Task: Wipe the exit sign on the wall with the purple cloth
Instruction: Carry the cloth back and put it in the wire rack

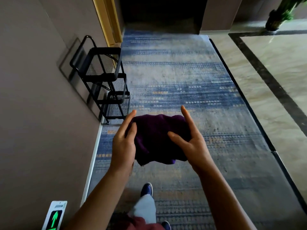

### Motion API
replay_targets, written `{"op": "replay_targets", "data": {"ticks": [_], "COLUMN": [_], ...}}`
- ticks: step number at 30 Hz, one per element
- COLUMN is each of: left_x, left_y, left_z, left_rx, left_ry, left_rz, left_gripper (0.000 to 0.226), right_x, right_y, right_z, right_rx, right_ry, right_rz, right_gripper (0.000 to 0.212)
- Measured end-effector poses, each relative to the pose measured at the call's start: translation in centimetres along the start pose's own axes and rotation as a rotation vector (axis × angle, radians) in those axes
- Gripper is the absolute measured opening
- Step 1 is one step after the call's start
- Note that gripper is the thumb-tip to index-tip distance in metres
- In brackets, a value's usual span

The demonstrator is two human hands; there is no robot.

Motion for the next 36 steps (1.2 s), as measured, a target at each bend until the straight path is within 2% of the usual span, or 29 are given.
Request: {"op": "replay_targets", "data": {"ticks": [5, 11, 17, 22, 25, 30, 33, 36], "left_x": [0.7, -1.1, -4.4, -6.9, -7.4, -7.4, -7.9, -9.2], "left_y": [2.2, 4.9, 5.8, 6.9, 7.3, 7.6, 8.2, 8.4], "left_z": [-6.7, -17.3, -29.0, -36.9, -41.3, -49.4, -54.2, -58.2], "left_rx": [-0.022, 0.051, 0.171, 0.213, 0.187, 0.006, -0.116, -0.211], "left_ry": [0.039, 0.073, -0.002, -0.036, -0.056, -0.066, -0.101, -0.057], "left_rz": [-0.111, -0.155, -0.160, -0.170, -0.203, -0.229, -0.209, -0.221], "left_gripper": [0.034, 0.040, 0.041, 0.029, 0.027, 0.029, 0.031, 0.030], "right_x": [-3.0, -6.5, -11.1, -14.6, -18.2, -23.9, -26.5, -28.0], "right_y": [-2.2, -2.3, -2.0, -2.3, -2.1, -1.1, -0.4, 0.6], "right_z": [-5.6, -15.5, -26.7, -35.1, -40.5, -50.2, -56.7, -62.7], "right_rx": [-0.009, -0.005, -0.053, -0.026, 0.055, 0.212, 0.377, 0.592], "right_ry": [0.002, -0.063, 0.039, 0.146, 0.190, 0.178, 0.168, 0.122], "right_rz": [0.257, 0.489, 0.462, 0.416, 0.371, 0.357, 0.375, 0.398], "right_gripper": [0.067, 0.054, 0.036, 0.037, 0.042, 0.052, 0.057, 0.061]}}
Point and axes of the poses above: each hand's wrist, its own z-axis away from the middle knuckle, its own y-axis out of the palm, x = y × z, the point moved 5 cm from there along -z, towards the middle knuckle, and after that the axes turned 15 degrees about -y, right-handed, at the moved point
